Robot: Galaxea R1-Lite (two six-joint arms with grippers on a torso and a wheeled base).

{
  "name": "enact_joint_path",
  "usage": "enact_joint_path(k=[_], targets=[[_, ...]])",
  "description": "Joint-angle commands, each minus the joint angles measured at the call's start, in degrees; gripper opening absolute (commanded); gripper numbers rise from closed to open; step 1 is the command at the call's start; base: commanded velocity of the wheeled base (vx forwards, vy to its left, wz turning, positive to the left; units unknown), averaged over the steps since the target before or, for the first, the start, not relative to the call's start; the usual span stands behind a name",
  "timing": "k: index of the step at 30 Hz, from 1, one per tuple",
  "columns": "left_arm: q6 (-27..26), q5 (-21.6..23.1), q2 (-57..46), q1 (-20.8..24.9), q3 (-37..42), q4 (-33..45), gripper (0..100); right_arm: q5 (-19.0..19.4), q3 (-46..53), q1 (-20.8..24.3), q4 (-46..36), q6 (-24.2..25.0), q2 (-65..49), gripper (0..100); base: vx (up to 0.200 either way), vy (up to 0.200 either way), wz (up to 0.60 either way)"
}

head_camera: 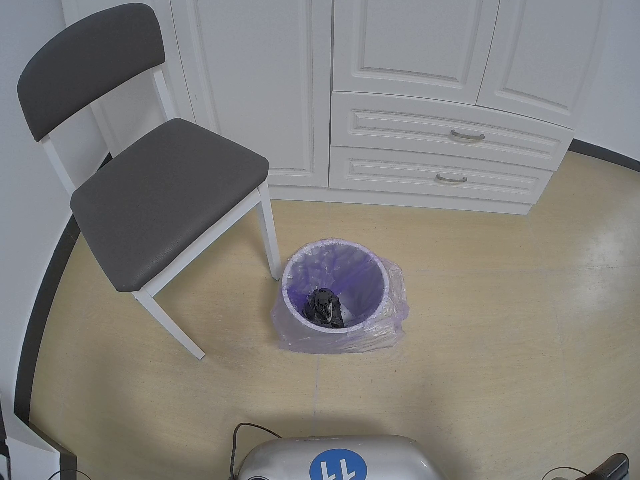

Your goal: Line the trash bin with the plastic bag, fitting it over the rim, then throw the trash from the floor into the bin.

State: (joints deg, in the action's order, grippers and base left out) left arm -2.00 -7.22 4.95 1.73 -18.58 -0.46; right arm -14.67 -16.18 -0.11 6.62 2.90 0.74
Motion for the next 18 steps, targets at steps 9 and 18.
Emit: enact_joint_path(k=[9, 18], targets=[[-0.2, 0.0, -4.9, -1.6, 11.0, -1.5, 100, 6.9, 10.8, 0.0, 10.5, -5.3, -0.7, 100, 0.000, 0.000, 0.00], [0.3, -0.2, -4.9, -1.6, 18.4, -3.2, 100, 8.6, 16.2, 0.0, 10.2, -6.9, -0.7, 100, 0.000, 0.000, 0.00]])
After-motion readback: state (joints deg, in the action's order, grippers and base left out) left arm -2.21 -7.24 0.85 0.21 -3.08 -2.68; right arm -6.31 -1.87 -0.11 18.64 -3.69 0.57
